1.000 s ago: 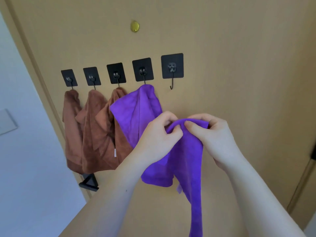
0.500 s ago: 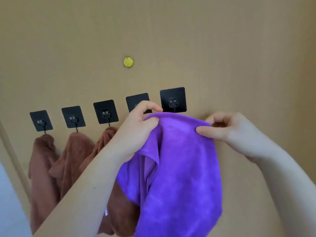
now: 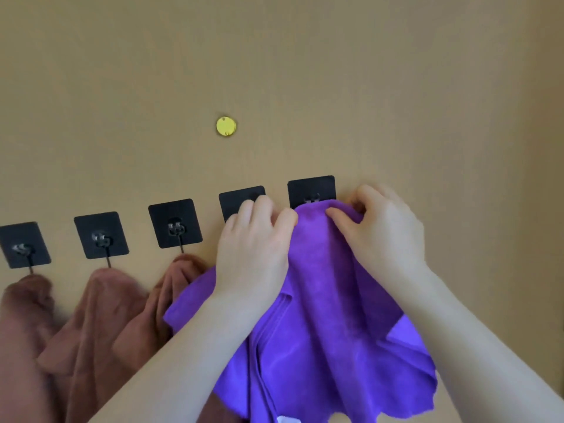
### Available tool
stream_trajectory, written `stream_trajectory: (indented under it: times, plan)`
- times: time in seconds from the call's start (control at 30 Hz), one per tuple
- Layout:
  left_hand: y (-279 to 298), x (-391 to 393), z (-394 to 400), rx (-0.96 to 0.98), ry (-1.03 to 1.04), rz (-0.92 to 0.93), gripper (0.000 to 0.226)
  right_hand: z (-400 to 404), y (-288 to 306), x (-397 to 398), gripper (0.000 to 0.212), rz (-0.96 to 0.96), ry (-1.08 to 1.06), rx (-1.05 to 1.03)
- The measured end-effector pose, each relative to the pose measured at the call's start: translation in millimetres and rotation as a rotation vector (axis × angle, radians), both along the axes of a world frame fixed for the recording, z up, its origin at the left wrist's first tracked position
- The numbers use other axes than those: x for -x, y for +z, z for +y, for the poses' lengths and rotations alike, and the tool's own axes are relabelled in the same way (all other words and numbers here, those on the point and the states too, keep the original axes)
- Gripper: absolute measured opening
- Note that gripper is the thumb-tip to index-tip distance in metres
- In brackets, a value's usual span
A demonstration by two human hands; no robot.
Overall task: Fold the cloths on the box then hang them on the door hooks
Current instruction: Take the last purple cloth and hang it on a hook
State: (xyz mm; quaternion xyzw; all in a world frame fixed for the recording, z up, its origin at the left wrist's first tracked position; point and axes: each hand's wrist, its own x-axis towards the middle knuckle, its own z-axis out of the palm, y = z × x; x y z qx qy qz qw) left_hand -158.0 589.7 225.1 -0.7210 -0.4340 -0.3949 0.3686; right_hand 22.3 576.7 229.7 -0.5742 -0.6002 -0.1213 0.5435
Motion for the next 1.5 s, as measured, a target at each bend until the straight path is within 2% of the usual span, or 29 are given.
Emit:
stream_trajectory:
  times: [0.1,0.17,0.3,0.43,0.53,0.63,0.73,0.87,0.93,0.97,1.03,1.07,1.13,1.2,1.23,1.37,1.5]
  plan:
    - [-3.4,-4.9,0.2,0.008,-0.02,0.082,0.041,3.7,-11.3,-1.5,0.024,0.024,-0.015,-0.074]
    - [-6.7,-7.9,1.6,0.068,-0.093,0.113,0.035,4.9,-15.8,-2.1,0.021,0.02,-0.002,-0.062]
    - [-10.0,-10.5,5.3,0.263,-0.291,0.057,0.029,8.2,-31.3,-3.8,0.012,-0.041,0.086,-0.12]
    - [-3.1,-12.8,-1.6,0.452,-0.378,-0.001,0.03,10.4,-49.3,-3.4,0.009,-0.05,0.12,-0.118]
    - [11.1,-10.6,-9.6,0.658,-0.375,-0.002,0.023,9.1,-62.3,-0.8,0.004,-0.007,0.26,-0.052]
    - [23.7,-7.1,-10.5,0.752,-0.339,0.011,0.023,-0.5,-68.7,-1.7,0.02,0.132,0.498,0.144]
    - [28.1,-9.7,-7.7,0.741,-0.303,0.003,0.023,-6.6,-69.2,-9.0,0.03,0.183,0.647,0.281]
    - [25.0,-17.1,-7.5,0.667,-0.256,0.026,0.02,-8.3,-68.1,-19.2,0.02,0.135,0.493,0.27]
    - [23.5,-18.5,-7.9,0.664,-0.25,0.014,0.02,-16.5,-61.8,-22.4,0.018,0.209,0.439,0.209]
    - [23.5,-18.7,-8.4,0.661,-0.25,0.01,0.02,-22.9,-55.6,-24.0,0.019,0.303,0.503,0.199]
    - [24.7,-19.2,-9.8,0.657,-0.253,0.006,0.018,-38.6,-38.3,-23.9,0.02,0.478,0.794,0.31]
    - [25.9,-19.5,-10.2,0.66,-0.253,0.0,0.017,-45.0,-29.8,-20.9,0.021,0.477,0.944,0.416]
    - [28.8,-20.0,-9.6,0.679,-0.252,-0.018,0.014,-45.7,-20.1,-12.2,0.019,0.309,1.11,0.634]
    - [31.4,-20.1,-8.2,0.708,-0.249,-0.029,0.013,-30.6,-22.8,-4.9,0.018,0.173,1.134,0.763]
    - [32.4,-19.9,-7.4,0.726,-0.248,-0.031,0.012,-21.1,-25.2,-2.9,0.02,0.178,1.145,0.797]
    - [31.9,-19.6,-5.8,0.791,-0.261,-0.066,0.011,8.0,-39.6,-6.5,0.027,0.43,1.345,0.851]
    - [27.4,-21.6,-6.7,0.779,-0.268,-0.104,0.011,18.8,-50.2,-7.0,0.026,0.471,1.427,0.809]
